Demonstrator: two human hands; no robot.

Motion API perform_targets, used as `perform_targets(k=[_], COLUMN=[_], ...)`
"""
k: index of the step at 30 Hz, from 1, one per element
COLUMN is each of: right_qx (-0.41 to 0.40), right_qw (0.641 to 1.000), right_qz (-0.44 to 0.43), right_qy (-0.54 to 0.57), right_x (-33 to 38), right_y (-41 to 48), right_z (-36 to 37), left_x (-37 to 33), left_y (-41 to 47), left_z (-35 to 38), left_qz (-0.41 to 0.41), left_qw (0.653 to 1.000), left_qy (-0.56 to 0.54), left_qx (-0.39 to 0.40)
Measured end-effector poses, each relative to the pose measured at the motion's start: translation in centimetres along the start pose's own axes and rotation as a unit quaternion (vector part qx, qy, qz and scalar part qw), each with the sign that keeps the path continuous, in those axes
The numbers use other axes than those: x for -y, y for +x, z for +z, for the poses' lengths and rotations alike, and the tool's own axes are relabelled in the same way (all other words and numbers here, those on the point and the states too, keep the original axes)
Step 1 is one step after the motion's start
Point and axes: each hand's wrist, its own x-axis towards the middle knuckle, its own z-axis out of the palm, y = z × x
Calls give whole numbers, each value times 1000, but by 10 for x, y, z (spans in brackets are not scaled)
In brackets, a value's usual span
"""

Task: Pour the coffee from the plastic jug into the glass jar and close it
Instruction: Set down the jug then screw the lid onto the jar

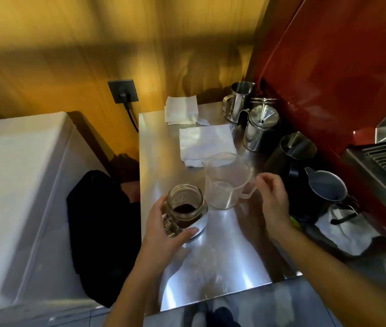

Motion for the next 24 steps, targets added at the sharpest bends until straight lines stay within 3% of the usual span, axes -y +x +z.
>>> perform_targets(k=[6,12,14,20,24], right_qx=[21,132,169,232,223], right_qw=[971,873,838,803,800], right_qz=[-69,-87,-59,38,1], right_qy=[-227,-461,-515,-548,-557], right_x=[3,-13,-20,-25,-20], right_y=[-6,-22,-25,-35,-34], right_z=[-37,-65,-69,-61,-60], left_x=[2,6,6,6,6], left_y=[4,3,4,3,2], left_z=[2,5,7,11,12], left_qz=[18,22,25,18,32], left_qw=[1000,1000,1000,1000,999], left_qy=[-9,-14,-1,-4,3], left_qx=[0,-8,-14,-20,-24])
